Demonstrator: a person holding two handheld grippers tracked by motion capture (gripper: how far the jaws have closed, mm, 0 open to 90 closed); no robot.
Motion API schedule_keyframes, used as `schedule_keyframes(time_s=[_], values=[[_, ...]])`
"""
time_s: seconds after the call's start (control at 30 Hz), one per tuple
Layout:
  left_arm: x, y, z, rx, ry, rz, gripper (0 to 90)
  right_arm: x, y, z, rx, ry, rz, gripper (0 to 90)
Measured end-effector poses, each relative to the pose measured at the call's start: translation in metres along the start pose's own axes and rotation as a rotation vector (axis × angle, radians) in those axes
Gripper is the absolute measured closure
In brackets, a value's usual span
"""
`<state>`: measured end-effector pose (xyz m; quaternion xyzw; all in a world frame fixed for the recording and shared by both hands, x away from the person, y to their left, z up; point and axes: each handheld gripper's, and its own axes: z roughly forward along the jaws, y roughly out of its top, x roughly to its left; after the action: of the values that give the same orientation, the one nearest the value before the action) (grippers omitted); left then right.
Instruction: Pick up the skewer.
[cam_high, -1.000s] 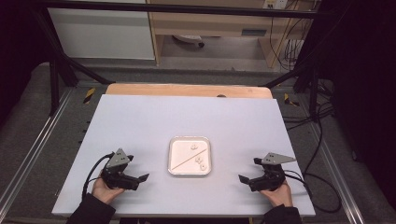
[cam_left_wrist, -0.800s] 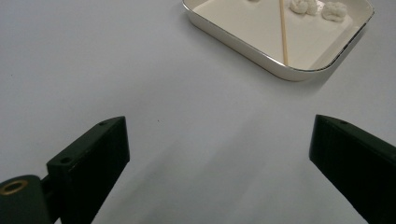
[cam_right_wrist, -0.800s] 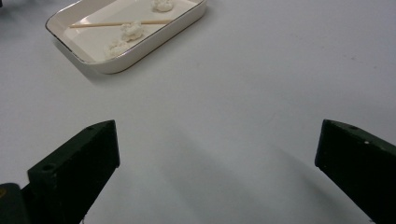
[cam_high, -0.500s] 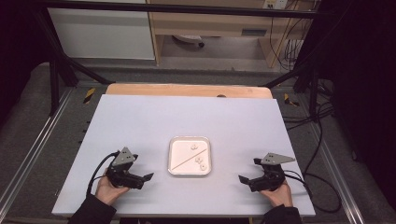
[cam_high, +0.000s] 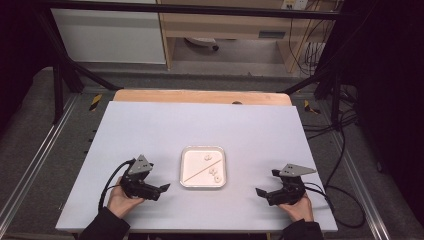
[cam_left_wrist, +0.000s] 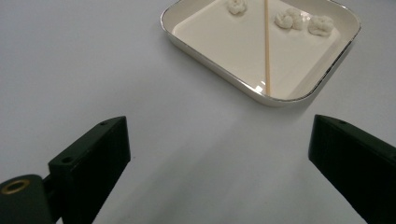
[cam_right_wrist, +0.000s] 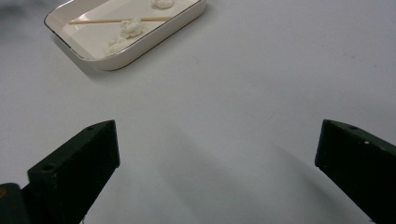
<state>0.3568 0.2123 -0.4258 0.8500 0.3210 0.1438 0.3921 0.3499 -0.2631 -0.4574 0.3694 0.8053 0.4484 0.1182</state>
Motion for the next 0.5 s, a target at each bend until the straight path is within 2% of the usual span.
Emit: schedule_keyframes(time_s=[0.5], values=[[-0.013, 0.025, 0.011, 0.015, -0.012, 0.039, 5.5, 0.000, 0.000, 0.001, 0.008, -0.004, -0.009, 0.6]])
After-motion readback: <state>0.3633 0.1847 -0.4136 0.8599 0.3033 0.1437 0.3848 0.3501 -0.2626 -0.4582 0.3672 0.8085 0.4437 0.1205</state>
